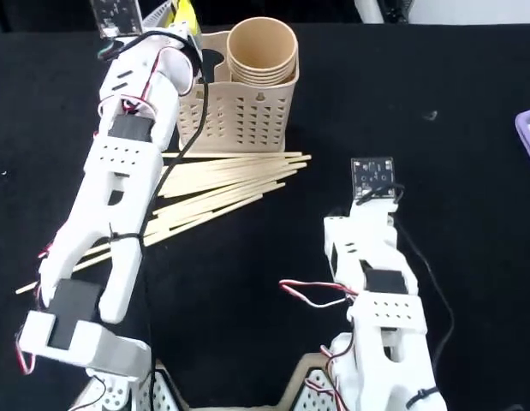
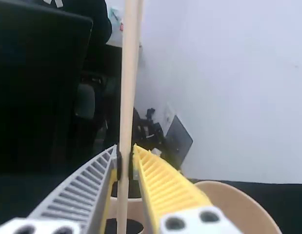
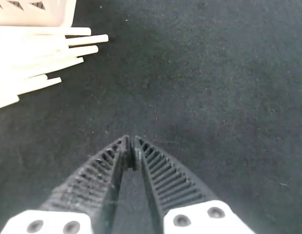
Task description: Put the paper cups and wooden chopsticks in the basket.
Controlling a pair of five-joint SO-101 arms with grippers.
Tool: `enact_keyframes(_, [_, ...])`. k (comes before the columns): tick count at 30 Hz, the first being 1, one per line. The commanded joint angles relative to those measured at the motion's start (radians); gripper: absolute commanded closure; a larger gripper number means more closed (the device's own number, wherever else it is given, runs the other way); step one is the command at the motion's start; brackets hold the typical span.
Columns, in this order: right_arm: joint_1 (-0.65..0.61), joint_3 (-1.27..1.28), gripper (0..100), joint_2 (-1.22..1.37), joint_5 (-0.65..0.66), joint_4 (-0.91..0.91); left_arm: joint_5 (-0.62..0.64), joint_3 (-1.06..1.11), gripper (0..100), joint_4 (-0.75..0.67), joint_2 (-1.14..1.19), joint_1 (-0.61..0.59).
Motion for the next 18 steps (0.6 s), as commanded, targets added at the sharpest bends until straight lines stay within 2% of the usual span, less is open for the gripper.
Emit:
enact_keyframes(1, [-0.014, -0.015, 98.7, -0.004, -0.003, -0.023, 0.011, -0.013, 97, -0.008, -0.014, 0.012])
enact_keyframes(14, [-0.014, -0.015, 98.7, -0.004, -0.003, -0.023, 0.005, 0.168, 97, -0.008, -0.014, -0.002])
enact_keyframes(16, [-0.014, -0.013, 98.7, -0.004, -0.003, -0.023, 0.005, 0.189, 93, -0.008, -0.014, -0.002])
enact_keyframes(18, [-0.014, -0.013, 98.7, -0.004, -0.003, -0.023, 0.005, 0.217, 84, -0.006, -0.031, -0.002])
